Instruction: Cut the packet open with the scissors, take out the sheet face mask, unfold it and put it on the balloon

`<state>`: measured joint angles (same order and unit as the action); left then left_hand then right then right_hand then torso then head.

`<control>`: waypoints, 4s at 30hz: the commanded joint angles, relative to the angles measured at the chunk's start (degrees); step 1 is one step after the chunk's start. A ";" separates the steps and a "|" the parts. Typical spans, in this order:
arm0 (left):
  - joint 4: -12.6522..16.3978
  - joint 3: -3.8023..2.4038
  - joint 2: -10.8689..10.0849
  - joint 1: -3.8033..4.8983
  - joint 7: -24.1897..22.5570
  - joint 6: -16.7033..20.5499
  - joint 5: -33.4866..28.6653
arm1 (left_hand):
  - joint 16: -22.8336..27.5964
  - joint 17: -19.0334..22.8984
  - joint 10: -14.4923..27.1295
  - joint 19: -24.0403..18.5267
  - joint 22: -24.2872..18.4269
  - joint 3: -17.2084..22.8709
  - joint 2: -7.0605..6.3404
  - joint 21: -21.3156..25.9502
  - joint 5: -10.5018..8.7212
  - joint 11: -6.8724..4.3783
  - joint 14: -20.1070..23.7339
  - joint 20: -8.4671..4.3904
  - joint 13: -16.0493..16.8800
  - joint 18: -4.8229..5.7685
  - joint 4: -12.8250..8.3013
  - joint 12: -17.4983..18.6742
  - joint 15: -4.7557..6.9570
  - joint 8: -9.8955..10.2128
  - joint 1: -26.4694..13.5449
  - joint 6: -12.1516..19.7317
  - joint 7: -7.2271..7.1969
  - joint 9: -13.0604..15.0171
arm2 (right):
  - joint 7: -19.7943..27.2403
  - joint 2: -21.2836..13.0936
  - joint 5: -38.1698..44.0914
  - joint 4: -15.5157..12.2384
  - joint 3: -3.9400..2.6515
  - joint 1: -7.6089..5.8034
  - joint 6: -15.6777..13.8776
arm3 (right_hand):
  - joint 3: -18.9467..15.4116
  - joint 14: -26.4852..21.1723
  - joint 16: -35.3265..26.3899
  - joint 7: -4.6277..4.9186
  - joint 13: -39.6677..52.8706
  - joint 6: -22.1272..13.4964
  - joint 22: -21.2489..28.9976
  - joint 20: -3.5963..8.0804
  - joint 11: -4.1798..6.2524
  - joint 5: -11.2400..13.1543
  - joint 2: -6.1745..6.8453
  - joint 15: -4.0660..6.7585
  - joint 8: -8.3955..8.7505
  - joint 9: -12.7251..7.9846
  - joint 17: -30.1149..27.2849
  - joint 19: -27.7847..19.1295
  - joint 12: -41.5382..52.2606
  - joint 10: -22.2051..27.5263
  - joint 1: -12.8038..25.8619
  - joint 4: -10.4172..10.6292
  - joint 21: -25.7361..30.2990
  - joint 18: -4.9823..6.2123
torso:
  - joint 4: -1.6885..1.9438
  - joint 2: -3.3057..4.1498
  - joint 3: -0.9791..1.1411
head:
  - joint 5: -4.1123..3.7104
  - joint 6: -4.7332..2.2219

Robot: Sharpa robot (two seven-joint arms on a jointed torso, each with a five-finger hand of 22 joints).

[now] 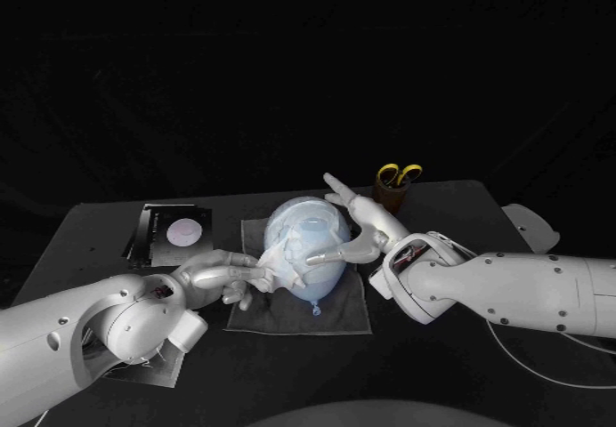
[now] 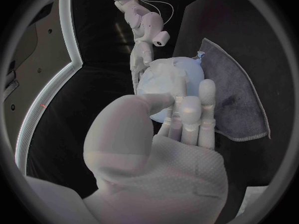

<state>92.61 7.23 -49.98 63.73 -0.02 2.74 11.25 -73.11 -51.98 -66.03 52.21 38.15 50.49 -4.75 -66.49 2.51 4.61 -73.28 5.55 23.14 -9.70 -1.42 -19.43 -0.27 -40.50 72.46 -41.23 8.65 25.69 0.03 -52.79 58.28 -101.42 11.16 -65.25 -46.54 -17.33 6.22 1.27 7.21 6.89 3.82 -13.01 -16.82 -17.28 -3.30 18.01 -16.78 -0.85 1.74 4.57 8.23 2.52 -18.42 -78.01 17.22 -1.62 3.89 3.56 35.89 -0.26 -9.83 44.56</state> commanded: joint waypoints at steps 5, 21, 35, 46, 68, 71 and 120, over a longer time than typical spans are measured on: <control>0.23 -0.04 0.15 0.05 -1.02 0.06 -0.39 | 0.24 -0.08 0.26 0.30 0.10 -0.47 0.10 0.32 0.25 -0.05 -0.01 0.29 0.06 -0.74 0.02 -0.24 -0.24 -0.06 0.51 0.02 0.47 14.23 | -3.26 2.06 1.19 2.08 -0.05 -0.04 8.10 | -0.12 -0.63 -0.26 3.71 -0.35 -0.76 0.28 -0.08 0.05 -0.03 0.11 -0.02 0.24 -0.19 -0.19 -0.53 0.05 1.41 0.85 0.07 0.18 -0.23 | 0.02 0.05 0.00 | 0.15 0.02; -0.40 -0.06 -0.04 0.06 -2.09 2.51 0.76 | 0.72 0.64 0.90 -0.06 -0.53 -2.62 -1.18 0.28 0.25 0.02 0.39 0.14 0.31 -0.92 -1.49 -0.33 -0.17 0.24 3.06 -0.76 0.66 13.52 | -4.32 2.36 0.20 4.04 -0.07 -0.04 8.69 | 1.10 1.80 0.44 5.38 0.96 1.56 -0.42 -0.07 0.07 -0.54 -0.07 0.12 -0.54 0.87 1.24 0.05 2.07 -2.65 -3.96 0.09 -0.03 -0.07 | -0.09 -0.04 0.03 | 0.50 0.25; -1.36 -0.08 -0.08 0.06 -6.42 9.90 6.61 | 1.59 1.79 2.09 -1.06 -0.09 -6.29 -1.77 -1.00 0.26 0.46 1.29 0.22 0.73 -1.00 -3.37 -1.02 -0.40 2.05 6.97 -2.18 1.14 11.31 | -3.65 1.85 -1.32 4.18 -0.12 -0.05 8.99 | 0.59 2.55 0.65 5.85 1.25 2.04 -0.52 -0.07 0.08 -0.43 -0.09 0.16 -0.75 1.10 1.56 0.26 3.04 -3.88 -4.60 0.12 -0.08 -0.03 | 0.00 -0.02 0.02 | 0.58 0.52; -1.42 -0.08 0.20 0.06 -4.26 5.47 9.31 | 1.60 1.78 2.30 -1.32 0.05 -6.88 -1.74 -1.31 0.26 0.55 1.21 0.29 0.79 -0.99 -3.25 -1.25 -0.47 2.75 7.42 -2.19 1.26 10.59 | -3.33 1.76 -2.30 4.15 -0.13 -0.05 8.93 | 0.76 2.52 0.63 6.00 1.23 2.05 -0.55 -0.06 0.08 -0.42 -0.11 0.16 -0.77 1.11 1.50 0.33 3.19 -3.90 -4.45 0.12 -0.10 -0.02 | -0.03 -0.05 0.00 | 0.57 0.61; -2.85 -0.09 0.46 0.06 -3.27 7.81 10.77 | 1.99 2.61 3.27 -2.37 0.58 -10.20 -2.00 -2.74 0.27 1.36 1.73 0.92 1.22 -1.05 -4.80 -2.54 -1.11 7.11 10.42 -1.34 2.17 5.70 | -3.12 1.24 -2.59 4.18 -0.13 -0.05 10.17 | 1.09 2.33 0.55 6.12 1.08 2.01 -0.51 -0.07 0.08 -0.52 -0.14 0.15 -0.77 1.11 1.33 0.39 3.27 -3.49 -4.92 0.09 -0.11 -0.02 | -0.03 0.02 0.00 | 0.59 0.53; -2.98 -0.09 0.68 0.06 -4.34 10.18 10.76 | 2.02 2.68 3.24 -2.36 0.59 -10.21 -1.98 -2.77 0.27 1.35 1.75 0.92 1.23 -1.05 -4.79 -2.58 -1.11 7.11 10.42 -1.40 2.17 5.67 | -3.08 1.02 -2.60 4.11 -0.13 -0.05 10.43 | 1.11 2.40 0.54 6.16 1.08 2.07 -0.52 -0.06 0.08 -0.55 -0.15 0.15 -0.80 1.15 1.37 0.43 3.35 -3.48 -5.22 0.10 -0.12 -0.03 | -0.06 -0.05 0.02 | 0.69 0.51; -6.96 -1.61 0.42 0.07 -9.18 11.59 13.50 | 23.07 27.84 19.58 -11.98 -16.53 -47.87 -4.78 24.00 0.20 6.60 31.02 8.73 -13.01 -0.54 18.20 3.07 -8.18 5.66 18.13 10.64 4.71 -3.45 | -2.09 0.23 -4.17 3.97 -0.13 -0.04 12.11 | 0.98 2.49 0.52 6.22 1.08 2.20 -0.49 -0.06 0.08 -0.57 -0.21 0.16 -0.86 1.26 1.36 0.54 3.74 -3.54 -5.68 0.11 -0.13 -0.03 | -0.12 0.00 -0.01 | 0.86 -0.31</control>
<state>85.90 5.75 -49.56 63.70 -5.48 13.86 25.38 -50.35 -24.41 -46.21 40.78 22.12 2.30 -10.03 -43.31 2.89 11.17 -42.81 14.29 10.27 -9.79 16.80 -16.15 -8.29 -34.92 90.52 -30.22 9.24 22.52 -1.96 -52.63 54.45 -97.38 10.80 -65.57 -37.03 -16.41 8.40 1.56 7.36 7.92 5.54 -13.54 -16.71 -17.11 -3.66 17.64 -16.48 -1.53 2.95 5.90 8.39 6.08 -21.70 -83.09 17.31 -1.64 3.84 3.49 35.87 -0.27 -8.96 44.38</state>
